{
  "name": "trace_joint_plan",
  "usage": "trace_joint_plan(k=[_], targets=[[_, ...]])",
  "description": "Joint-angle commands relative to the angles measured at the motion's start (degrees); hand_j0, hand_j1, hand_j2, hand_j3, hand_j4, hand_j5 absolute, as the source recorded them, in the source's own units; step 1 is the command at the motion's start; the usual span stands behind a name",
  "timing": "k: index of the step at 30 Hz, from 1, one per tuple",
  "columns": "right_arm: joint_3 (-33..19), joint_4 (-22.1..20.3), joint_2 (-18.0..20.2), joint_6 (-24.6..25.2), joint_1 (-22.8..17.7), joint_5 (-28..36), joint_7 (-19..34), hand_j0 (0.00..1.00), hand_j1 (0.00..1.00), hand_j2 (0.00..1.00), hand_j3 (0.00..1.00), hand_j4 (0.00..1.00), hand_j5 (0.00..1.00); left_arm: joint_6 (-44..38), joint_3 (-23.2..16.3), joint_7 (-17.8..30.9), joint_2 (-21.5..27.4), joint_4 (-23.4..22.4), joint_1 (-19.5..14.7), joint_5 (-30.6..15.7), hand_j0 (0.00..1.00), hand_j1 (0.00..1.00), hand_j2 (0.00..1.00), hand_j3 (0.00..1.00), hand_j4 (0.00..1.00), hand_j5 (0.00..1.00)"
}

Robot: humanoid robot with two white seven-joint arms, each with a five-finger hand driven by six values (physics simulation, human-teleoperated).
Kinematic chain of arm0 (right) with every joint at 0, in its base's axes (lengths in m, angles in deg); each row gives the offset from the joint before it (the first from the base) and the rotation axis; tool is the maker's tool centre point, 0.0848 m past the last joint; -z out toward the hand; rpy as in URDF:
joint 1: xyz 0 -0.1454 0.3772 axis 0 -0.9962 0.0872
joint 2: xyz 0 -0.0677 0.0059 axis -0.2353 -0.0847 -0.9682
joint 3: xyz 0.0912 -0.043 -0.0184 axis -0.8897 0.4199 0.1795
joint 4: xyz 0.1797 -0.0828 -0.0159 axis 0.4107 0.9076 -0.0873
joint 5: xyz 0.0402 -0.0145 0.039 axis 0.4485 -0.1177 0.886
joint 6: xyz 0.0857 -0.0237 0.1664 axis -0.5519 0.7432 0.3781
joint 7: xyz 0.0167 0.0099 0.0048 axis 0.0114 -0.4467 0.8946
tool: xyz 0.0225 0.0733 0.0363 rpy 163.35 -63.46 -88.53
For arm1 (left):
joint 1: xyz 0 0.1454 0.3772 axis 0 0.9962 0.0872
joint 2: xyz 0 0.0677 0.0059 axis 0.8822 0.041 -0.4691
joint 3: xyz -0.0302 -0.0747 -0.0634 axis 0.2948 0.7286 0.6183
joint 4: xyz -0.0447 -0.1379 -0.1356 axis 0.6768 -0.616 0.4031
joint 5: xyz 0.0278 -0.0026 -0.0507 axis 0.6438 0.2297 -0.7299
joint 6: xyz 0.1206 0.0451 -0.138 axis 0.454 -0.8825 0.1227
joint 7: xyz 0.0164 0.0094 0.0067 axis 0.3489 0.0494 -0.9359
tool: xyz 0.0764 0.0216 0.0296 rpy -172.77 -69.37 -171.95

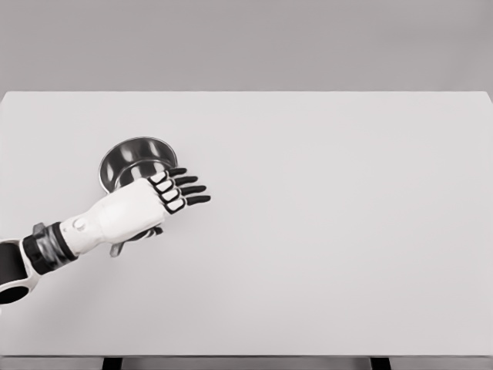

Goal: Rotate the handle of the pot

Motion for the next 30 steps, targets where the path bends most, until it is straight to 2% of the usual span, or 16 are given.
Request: trace_joint_plan(k=[1,30], targets=[[0.0,0.0,0.0,0.0,0.0,0.0,0.0,1.00,1.00,1.00,1.00,1.00,1.00,0.0,0.5,-0.1,0.3,0.0,0.0,-0.5,1.00,1.00,1.00,1.00,1.00,1.00],[0.0,0.0,0.0,0.0,0.0,0.0,0.0,1.00,1.00,1.00,1.00,1.00,1.00,0.0,5.6,-1.5,4.6,-0.1,3.0,-0.8,1.00,1.00,1.00,1.00,1.00,1.00]])
